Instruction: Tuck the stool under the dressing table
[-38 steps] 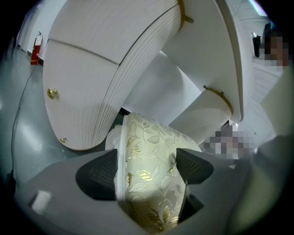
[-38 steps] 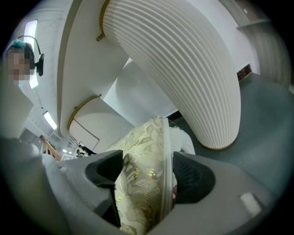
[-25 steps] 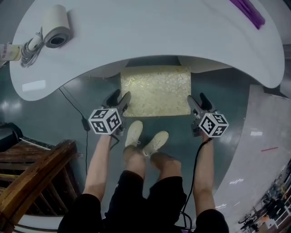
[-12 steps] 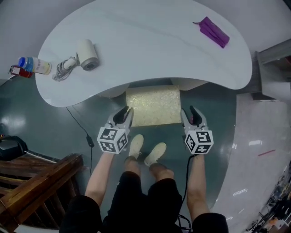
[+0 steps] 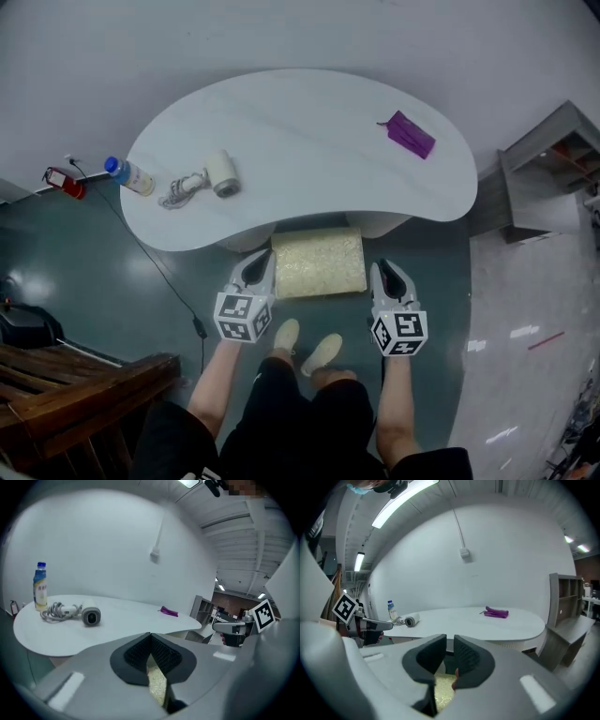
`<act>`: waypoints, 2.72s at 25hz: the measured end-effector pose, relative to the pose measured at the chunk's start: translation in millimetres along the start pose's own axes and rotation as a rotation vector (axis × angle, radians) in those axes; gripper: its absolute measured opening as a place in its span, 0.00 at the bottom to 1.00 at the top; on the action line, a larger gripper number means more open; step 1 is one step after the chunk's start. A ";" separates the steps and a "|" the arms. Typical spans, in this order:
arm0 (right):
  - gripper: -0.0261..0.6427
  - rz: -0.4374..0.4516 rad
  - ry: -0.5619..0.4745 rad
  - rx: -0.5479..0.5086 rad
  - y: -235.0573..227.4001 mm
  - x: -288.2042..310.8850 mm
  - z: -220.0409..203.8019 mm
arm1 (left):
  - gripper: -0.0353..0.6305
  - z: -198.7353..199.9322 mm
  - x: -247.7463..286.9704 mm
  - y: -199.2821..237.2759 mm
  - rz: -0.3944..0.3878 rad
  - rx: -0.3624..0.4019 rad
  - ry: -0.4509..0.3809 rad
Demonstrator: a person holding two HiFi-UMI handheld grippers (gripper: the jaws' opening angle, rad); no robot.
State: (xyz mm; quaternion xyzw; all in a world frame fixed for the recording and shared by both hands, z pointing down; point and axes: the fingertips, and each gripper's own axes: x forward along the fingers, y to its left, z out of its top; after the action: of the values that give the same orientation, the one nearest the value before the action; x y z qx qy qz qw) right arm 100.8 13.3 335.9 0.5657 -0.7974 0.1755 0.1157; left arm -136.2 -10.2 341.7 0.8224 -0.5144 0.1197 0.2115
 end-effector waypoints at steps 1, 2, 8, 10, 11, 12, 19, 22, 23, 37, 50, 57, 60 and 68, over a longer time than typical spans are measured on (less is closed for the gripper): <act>0.10 -0.004 -0.017 -0.006 2.9 -7.3 12.5 | 0.06 11.1 -6.7 -2.8 -0.001 0.011 -0.014; 0.07 -0.008 -0.033 -0.010 5.8 -14.1 25.1 | 0.06 21.6 -13.4 -5.7 -0.003 0.020 -0.026; 0.04 -0.030 -0.111 -0.034 24.8 -52.6 90.8 | 0.06 74.5 -54.8 -24.7 -0.014 0.050 -0.084; 0.04 -0.038 -0.131 -0.045 30.9 -64.9 108.7 | 0.06 88.8 -66.1 -30.1 -0.019 0.065 -0.099; 0.04 -0.042 -0.139 -0.050 34.1 -70.8 116.4 | 0.06 95.8 -71.4 -32.6 -0.020 0.071 -0.105; 0.04 -0.043 -0.145 -0.054 37.6 -76.4 123.4 | 0.06 102.9 -76.6 -34.8 -0.022 0.076 -0.111; 0.04 -0.040 -0.169 -0.060 49.6 -102.9 148.6 | 0.06 148.2 -105.0 -49.4 -0.036 0.138 -0.166; 0.04 -0.039 -0.169 -0.051 52.9 -111.9 150.6 | 0.06 157.8 -113.6 -52.7 -0.045 0.168 -0.181; 0.04 -0.044 -0.168 -0.049 54.1 -115.8 150.8 | 0.06 159.3 -116.8 -53.4 -0.048 0.173 -0.183; 0.04 -0.072 -0.158 -0.016 68.0 -133.1 129.6 | 0.06 135.0 -138.6 -44.3 -0.078 0.186 -0.140; 0.04 -0.053 -0.141 -0.016 74.5 -127.3 124.8 | 0.06 131.5 -136.8 -50.5 -0.086 0.193 -0.141; 0.04 -0.050 -0.138 -0.007 72.1 -127.3 123.6 | 0.06 130.8 -133.9 -53.6 -0.090 0.189 -0.135; 0.04 -0.051 -0.139 -0.006 71.6 -127.5 123.1 | 0.06 130.7 -133.4 -54.0 -0.092 0.192 -0.136; 0.04 -0.056 -0.139 -0.001 69.8 -127.7 121.0 | 0.06 125.9 -129.7 -56.0 -0.100 0.190 -0.123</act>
State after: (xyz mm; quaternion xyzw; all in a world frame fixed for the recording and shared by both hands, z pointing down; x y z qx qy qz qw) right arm 79.3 94.4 166.3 0.5987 -0.7873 0.1322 0.0653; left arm -145.9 55.0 164.3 0.8691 -0.4712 0.1064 0.1064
